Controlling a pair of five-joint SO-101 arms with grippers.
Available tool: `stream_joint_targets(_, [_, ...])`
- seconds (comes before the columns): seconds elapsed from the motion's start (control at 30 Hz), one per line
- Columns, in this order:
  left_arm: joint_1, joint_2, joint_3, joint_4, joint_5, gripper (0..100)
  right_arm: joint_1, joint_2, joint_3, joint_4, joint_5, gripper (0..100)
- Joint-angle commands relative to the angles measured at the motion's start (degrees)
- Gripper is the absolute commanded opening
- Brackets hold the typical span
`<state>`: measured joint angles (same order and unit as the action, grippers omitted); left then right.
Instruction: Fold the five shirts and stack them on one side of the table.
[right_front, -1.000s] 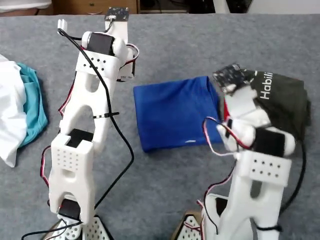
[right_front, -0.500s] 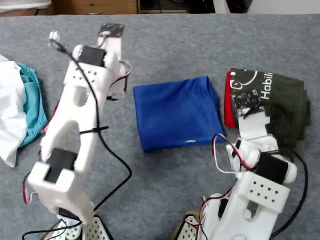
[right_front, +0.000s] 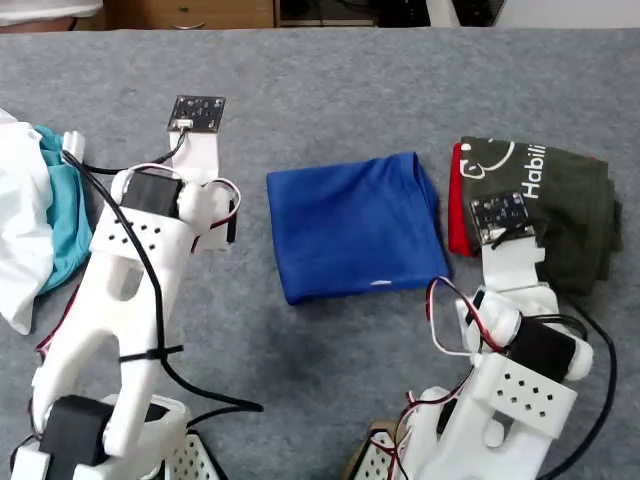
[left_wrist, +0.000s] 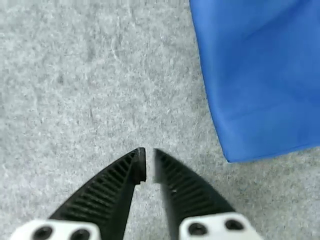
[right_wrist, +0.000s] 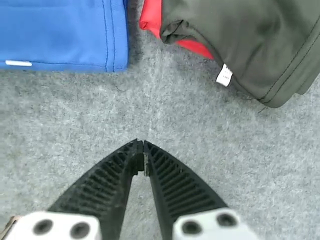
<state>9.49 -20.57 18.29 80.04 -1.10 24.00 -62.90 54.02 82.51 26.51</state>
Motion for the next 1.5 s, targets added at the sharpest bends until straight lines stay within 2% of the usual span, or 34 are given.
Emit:
stream_joint_targets(0.0, [0.09, -0.04, -3.08, -0.97, -0.09, 15, 0.92, -0.48, -0.57, 1.23, -0.53, 2.3])
stream_joint_targets(0.17, [-0.09, 7.87, -11.16, 0.53, 0.0, 19, 1.1, -0.48, -0.57, 1.32, -0.53, 17.5])
stream_joint_targets(0.3, [0.09, 15.96, -20.57, 6.33, 3.34, 19, 0.92, -0.48, -1.54, 0.97, -3.69, 24.3])
stream_joint_targets(0.5, [0.09, 28.53, -33.76, 12.04, 4.22, 19, 0.84, 3.3, -5.58, 1.05, -8.97, 27.9])
stream_joint_targets(0.63, [0.09, 33.8, -42.2, 18.64, 4.31, 30, 0.84, 12.88, -11.03, 2.9, -11.43, 27.8])
stream_joint_targets(0.7, [-0.26, 35.3, -45.89, 20.31, 4.13, 31, 0.57, 17.36, -15.78, 5.89, -12.66, 27.8])
stream_joint_targets(0.87, [-2.37, 38.2, -52.66, 20.31, 3.87, 31, -4.53, 23.43, -24.92, 12.31, -16.0, 27.8])
stream_joint_targets(1.03, [-2.2, 42.33, -55.65, 20.22, 3.16, 31, -10.07, 23.96, -25.89, 13.45, -23.65, 28.1])
stream_joint_targets(1.27, [-2.2, 52.26, -61.36, 16.18, 6.95, 31, -16.22, 23.96, -19.3, 8.88, -31.03, 46.5])
stream_joint_targets(1.47, [-0.7, 58.51, -68.48, 16.44, 7.21, 31, -24.48, 24.04, -14.73, -0.53, -37.8, 47.2])
